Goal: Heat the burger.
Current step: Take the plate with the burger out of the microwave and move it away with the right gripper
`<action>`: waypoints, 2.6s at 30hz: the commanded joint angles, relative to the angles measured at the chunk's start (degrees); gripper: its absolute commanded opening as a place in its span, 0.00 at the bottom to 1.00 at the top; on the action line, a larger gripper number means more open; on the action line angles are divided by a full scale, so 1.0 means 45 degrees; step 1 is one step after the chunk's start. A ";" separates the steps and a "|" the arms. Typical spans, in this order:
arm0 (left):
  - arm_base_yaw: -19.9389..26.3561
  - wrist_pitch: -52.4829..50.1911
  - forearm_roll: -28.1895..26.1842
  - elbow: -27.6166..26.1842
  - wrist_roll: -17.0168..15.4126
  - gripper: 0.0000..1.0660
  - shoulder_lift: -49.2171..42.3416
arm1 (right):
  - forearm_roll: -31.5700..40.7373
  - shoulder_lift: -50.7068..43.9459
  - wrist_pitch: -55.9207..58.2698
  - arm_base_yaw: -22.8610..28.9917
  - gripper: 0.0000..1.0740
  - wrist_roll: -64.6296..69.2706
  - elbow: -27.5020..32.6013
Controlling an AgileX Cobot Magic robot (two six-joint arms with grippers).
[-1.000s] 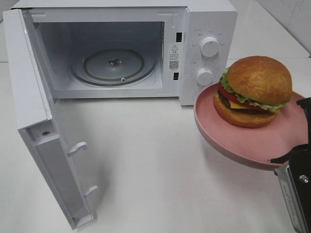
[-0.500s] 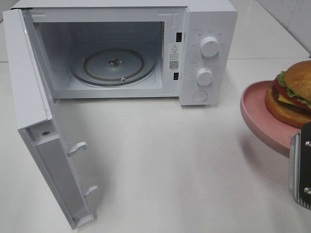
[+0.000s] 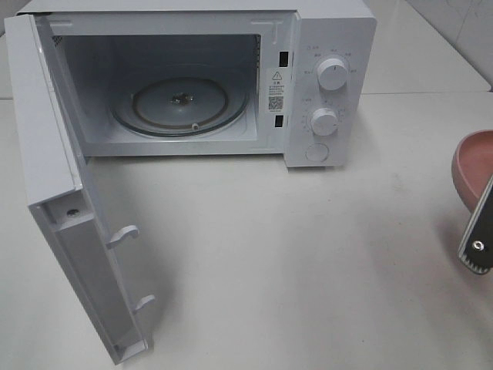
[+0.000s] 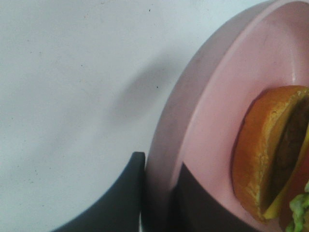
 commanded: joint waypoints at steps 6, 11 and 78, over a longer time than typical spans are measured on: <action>0.0025 -0.0166 -0.0051 0.0038 -0.0038 0.92 -0.0216 | -0.1732 0.2496 0.1795 0.0000 0.00 0.4176 -0.1286; 0.0025 -0.0166 -0.0051 0.0038 -0.0038 0.92 -0.0216 | -0.1808 0.4227 0.2699 0.0000 0.00 0.5679 -0.2024; 0.0025 -0.0166 -0.0051 0.0038 -0.0038 0.92 -0.0216 | -0.0726 1.0517 0.1133 -0.0891 0.46 1.0619 -0.3107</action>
